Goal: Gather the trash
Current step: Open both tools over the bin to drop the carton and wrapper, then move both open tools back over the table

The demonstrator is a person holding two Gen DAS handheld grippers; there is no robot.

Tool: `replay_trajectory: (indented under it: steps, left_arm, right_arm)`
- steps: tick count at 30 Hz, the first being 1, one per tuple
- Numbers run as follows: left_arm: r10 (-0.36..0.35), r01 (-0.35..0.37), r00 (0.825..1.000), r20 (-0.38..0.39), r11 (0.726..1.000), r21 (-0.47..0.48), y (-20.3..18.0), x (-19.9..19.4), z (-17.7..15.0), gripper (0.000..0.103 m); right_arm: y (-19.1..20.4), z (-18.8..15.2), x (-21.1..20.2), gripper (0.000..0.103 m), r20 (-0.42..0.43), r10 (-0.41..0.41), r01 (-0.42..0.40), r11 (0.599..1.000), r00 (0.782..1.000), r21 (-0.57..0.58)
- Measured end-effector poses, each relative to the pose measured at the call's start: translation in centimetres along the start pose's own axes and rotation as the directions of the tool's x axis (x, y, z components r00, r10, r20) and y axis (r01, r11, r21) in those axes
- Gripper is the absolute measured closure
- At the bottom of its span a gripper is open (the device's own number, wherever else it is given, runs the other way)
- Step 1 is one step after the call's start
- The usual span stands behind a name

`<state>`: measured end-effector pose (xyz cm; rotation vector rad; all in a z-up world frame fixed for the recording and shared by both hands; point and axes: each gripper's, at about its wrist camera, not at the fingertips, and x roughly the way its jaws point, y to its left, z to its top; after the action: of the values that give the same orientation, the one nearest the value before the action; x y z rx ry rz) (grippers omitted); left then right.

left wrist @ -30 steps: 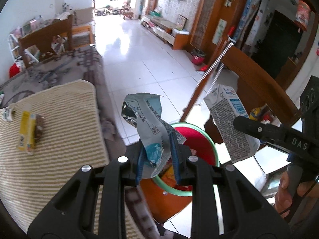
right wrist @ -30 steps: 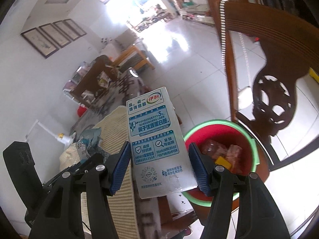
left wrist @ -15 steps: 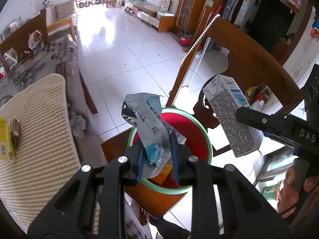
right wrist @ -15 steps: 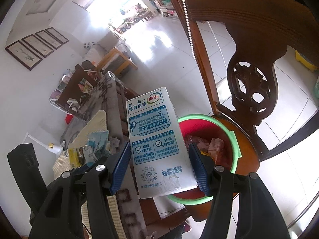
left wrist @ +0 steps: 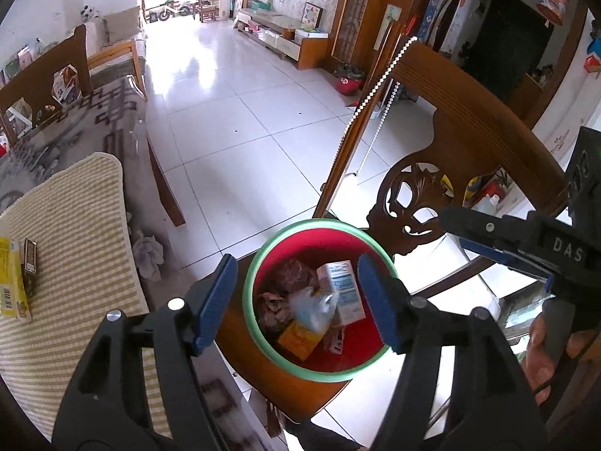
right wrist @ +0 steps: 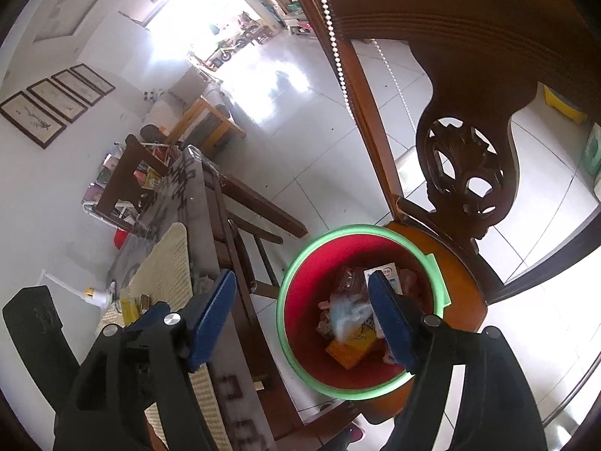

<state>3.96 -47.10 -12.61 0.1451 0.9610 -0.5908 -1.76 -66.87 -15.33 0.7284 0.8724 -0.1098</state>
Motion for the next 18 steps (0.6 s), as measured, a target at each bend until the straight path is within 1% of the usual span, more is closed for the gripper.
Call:
replay_trajectory:
  steps: [6, 9, 10, 13, 14, 15, 18]
  left_arm:
    - [0.005, -0.005, 1.0, 0.025, 1.0, -0.011, 1.7, -1.0, -0.1, 0.039]
    - [0.019, -0.018, 0.999, 0.035, 0.999, -0.036, 3.5, -1.7, -0.5, 0.039]
    - [0.031, -0.029, 0.999, 0.039, 0.998, -0.049, 4.6, -1.9, -0.7, 0.037]
    - [0.087, -0.082, 0.995, 0.051, 0.992, -0.097, 8.1, -2.7, -1.2, 0.034]
    - [0.123, -0.115, 0.991, 0.051, 0.985, -0.125, 10.2, -3.0, -1.4, 0.034]
    - [0.156, -0.147, 0.986, 0.052, 0.978, -0.151, 12.1, -3.4, -1.7, 0.034]
    - [0.262, -0.246, 0.964, 0.047, 0.943, -0.226, 18.2, -4.8, -2.6, 0.034]
  right_arm:
    - [2.0, -0.2, 0.4, 0.032, 0.004, 0.007, -0.007, 1.0, 1.0, -0.025]
    - [3.5, -0.5, 0.8, 0.032, 0.006, 0.012, -0.011, 0.999, 1.0, -0.045]
    - [4.0, -0.6, 1.0, 0.032, 0.004, 0.014, -0.013, 0.999, 1.0, -0.053]
    - [5.5, -1.1, 1.6, 0.032, -0.004, 0.018, -0.018, 0.997, 1.0, -0.073]
    - [6.2, -1.3, 1.8, 0.032, -0.008, 0.019, -0.02, 0.997, 1.0, -0.081]
    - [6.9, -1.6, 2.1, 0.032, -0.012, 0.02, -0.021, 0.996, 1.0, -0.09]
    - [8.8, -2.4, 3.0, 0.032, -0.02, 0.02, -0.022, 0.994, 1.0, -0.108]
